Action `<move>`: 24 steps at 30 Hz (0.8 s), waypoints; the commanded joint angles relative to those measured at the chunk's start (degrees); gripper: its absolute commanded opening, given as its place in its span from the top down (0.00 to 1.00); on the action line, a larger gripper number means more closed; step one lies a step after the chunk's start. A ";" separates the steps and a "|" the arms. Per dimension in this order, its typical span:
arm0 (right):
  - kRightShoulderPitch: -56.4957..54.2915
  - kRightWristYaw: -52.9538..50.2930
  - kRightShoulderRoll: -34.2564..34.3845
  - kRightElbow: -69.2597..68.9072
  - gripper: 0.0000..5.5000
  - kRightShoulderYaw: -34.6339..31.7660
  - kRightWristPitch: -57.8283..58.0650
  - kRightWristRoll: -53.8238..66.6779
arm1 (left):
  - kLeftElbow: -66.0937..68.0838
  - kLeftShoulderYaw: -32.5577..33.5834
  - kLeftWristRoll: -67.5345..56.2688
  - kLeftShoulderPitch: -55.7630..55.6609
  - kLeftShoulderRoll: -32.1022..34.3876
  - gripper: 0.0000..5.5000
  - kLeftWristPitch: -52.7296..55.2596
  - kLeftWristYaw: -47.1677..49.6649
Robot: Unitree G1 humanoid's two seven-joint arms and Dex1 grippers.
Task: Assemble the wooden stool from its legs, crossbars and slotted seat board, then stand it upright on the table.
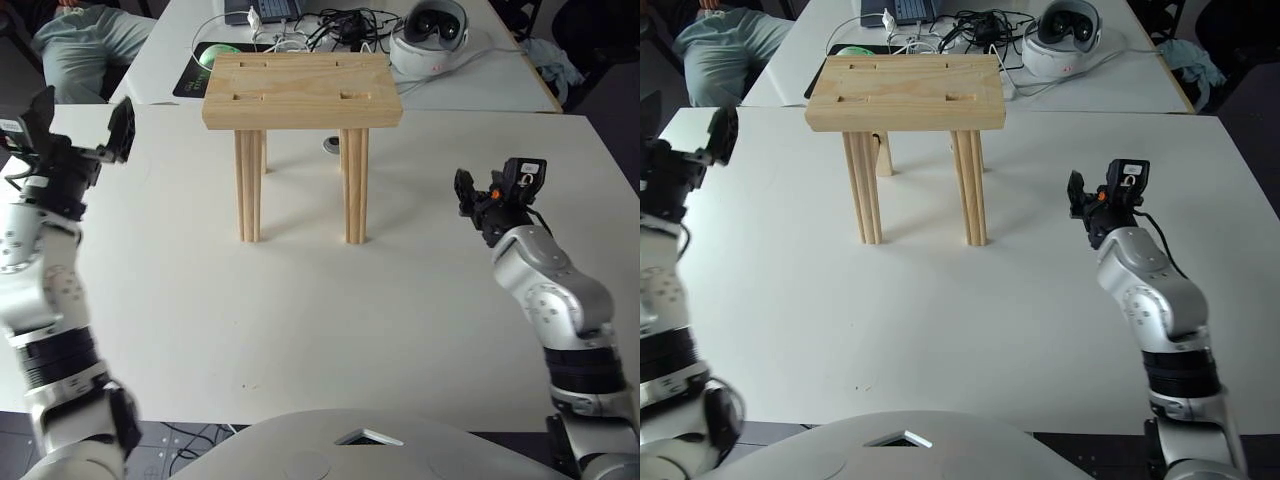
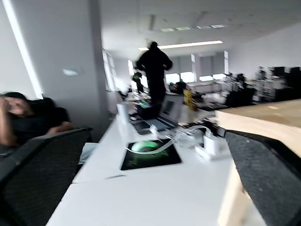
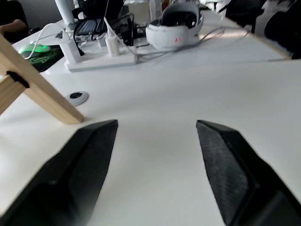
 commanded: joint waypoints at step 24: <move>-18.22 13.79 12.23 11.11 0.61 -5.03 -11.58 -23.90 | 19.77 -6.33 11.22 -20.23 -4.74 0.02 -9.27 15.71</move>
